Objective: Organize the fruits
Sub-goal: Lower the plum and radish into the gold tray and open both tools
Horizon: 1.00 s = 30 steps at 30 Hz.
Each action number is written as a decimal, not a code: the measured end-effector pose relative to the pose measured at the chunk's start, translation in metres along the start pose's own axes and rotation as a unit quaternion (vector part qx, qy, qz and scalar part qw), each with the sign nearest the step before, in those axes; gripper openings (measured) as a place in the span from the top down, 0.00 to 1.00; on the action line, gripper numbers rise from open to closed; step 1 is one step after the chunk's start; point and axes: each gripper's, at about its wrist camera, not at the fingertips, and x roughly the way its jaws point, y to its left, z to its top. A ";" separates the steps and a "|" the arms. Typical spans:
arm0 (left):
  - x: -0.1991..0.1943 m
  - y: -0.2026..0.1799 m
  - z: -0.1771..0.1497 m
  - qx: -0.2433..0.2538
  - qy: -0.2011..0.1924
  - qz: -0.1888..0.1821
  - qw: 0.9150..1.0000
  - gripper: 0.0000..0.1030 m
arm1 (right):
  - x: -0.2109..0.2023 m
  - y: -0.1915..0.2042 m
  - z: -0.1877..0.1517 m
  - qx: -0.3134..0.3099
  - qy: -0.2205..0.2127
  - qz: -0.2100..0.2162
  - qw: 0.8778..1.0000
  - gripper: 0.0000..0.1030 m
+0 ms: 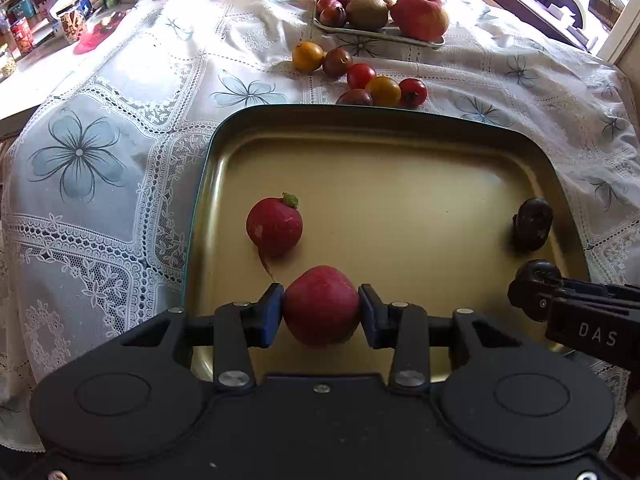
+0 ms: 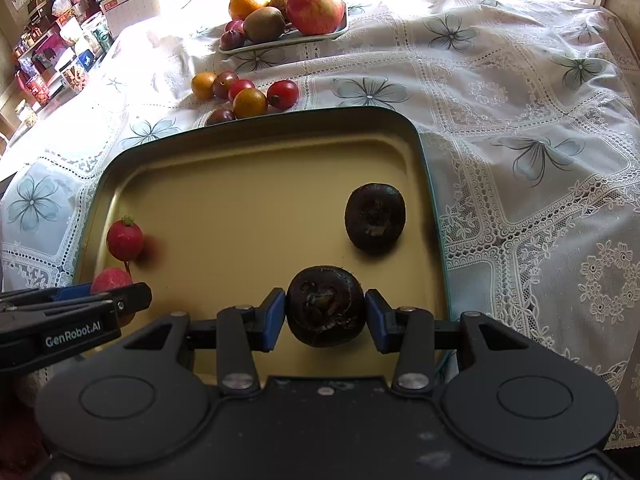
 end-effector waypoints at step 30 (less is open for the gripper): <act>-0.003 -0.006 -0.003 0.010 0.001 0.002 1.000 0.51 | -0.001 -0.002 0.001 0.004 -0.003 0.002 1.000 0.56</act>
